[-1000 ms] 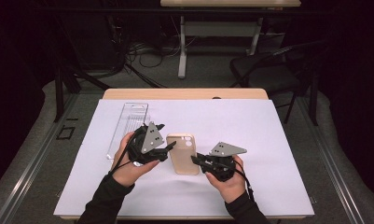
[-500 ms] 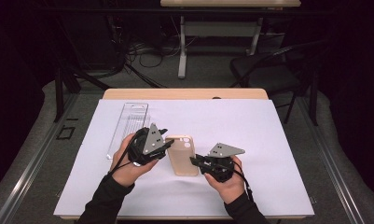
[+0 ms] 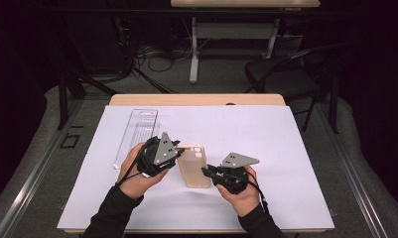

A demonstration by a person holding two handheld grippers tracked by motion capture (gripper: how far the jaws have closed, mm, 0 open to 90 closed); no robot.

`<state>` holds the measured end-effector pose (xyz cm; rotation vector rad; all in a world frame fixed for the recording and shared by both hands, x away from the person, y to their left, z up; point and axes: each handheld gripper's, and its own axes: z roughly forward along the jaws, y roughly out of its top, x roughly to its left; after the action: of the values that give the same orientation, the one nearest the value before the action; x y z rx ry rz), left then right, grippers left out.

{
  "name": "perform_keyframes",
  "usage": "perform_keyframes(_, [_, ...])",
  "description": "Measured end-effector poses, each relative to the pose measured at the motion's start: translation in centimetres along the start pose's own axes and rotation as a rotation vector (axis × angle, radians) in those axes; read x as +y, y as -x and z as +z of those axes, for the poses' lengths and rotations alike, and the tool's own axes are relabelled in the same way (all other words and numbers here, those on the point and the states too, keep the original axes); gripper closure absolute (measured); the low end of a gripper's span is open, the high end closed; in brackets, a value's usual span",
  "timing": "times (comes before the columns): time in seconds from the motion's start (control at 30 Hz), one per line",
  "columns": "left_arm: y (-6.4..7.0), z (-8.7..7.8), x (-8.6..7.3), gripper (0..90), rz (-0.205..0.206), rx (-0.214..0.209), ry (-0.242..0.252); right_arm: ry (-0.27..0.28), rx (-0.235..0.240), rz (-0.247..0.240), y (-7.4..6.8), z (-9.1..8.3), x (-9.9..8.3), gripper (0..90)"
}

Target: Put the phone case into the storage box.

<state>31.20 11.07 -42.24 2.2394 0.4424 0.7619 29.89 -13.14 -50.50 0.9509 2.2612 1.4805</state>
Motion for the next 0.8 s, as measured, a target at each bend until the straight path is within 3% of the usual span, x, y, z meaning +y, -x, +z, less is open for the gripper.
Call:
perform_keyframes(0.27, [-0.04,-0.12,-0.04,76.6,0.003,0.0,-0.004,-0.006,0.006,-0.001,0.01,0.11,-0.05,81.3])
perform_keyframes(0.8, [-0.09,-0.22,-0.06,79.2,-0.002,-0.005,-0.008,-0.003,0.01,0.001,-0.03,0.24,-0.16,81.3])
